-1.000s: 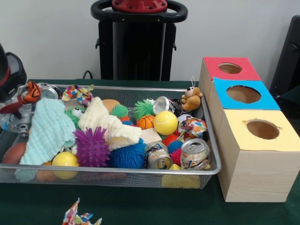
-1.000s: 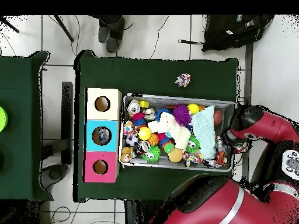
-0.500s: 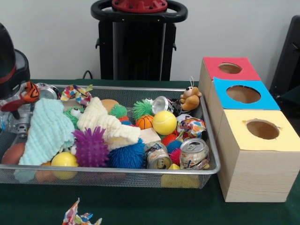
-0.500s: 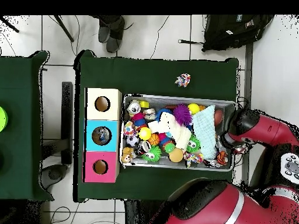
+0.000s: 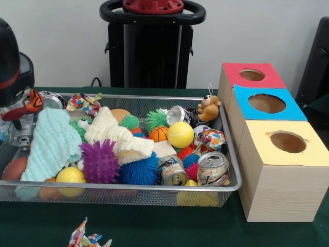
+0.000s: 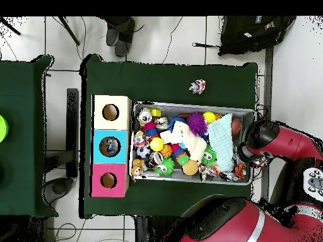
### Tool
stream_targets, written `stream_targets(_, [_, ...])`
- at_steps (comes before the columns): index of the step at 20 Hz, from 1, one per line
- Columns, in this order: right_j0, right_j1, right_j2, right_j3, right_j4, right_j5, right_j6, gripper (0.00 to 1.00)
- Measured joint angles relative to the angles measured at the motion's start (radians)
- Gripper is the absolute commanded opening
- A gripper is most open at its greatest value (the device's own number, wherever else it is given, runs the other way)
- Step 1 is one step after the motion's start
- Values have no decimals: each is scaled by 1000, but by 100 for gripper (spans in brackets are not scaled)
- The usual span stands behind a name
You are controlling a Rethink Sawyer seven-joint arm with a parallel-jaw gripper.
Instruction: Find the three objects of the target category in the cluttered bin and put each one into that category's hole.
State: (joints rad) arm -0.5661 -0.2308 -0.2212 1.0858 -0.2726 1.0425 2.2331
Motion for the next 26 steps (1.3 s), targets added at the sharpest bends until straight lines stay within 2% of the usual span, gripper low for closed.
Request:
stream_targets(9, [5, 1, -5, 1, -1, -7, 0, 100])
stream_targets(26, [54, -3, -58, 41, -6, -103, 31, 100])
